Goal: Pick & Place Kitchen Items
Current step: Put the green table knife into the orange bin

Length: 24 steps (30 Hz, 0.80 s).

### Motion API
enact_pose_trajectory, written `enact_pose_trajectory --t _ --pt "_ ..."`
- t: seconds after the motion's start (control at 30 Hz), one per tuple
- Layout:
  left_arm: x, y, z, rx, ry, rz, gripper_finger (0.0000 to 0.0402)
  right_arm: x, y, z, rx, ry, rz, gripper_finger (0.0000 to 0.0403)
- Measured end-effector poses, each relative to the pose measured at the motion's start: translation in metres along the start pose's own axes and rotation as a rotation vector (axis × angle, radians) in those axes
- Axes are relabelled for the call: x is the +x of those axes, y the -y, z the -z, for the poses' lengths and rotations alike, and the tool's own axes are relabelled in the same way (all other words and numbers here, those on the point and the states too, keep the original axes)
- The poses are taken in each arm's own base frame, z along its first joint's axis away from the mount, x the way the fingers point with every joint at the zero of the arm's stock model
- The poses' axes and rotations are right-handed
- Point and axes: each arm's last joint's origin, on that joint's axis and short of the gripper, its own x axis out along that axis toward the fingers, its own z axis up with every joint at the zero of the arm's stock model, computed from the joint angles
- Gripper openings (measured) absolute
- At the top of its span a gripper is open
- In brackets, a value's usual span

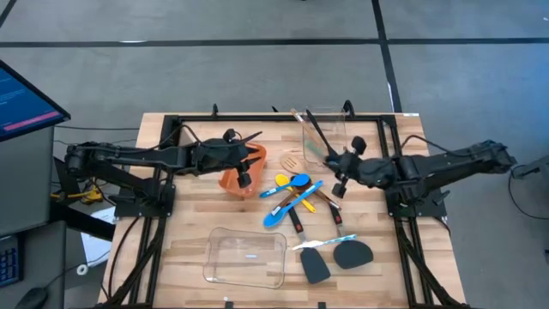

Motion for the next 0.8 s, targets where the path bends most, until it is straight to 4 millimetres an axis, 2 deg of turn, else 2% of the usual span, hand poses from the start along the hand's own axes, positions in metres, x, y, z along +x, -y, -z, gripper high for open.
enact_pose_trajectory --t 0.17,0.47,0.8 --pt "0.000 0.000 -0.004 -0.012 0.037 -0.001 0.0095 0.008 -0.002 0.011 0.045 0.165 -0.038 0.0069" --pt "-0.003 -0.002 -0.026 -0.092 0.261 -0.008 0.0095 0.044 -0.010 0.024 0.081 0.233 0.025 0.0069" --pt "-0.004 -0.002 -0.035 -0.152 0.369 0.023 0.0095 0.080 -0.021 0.027 0.007 0.316 0.091 0.0069"
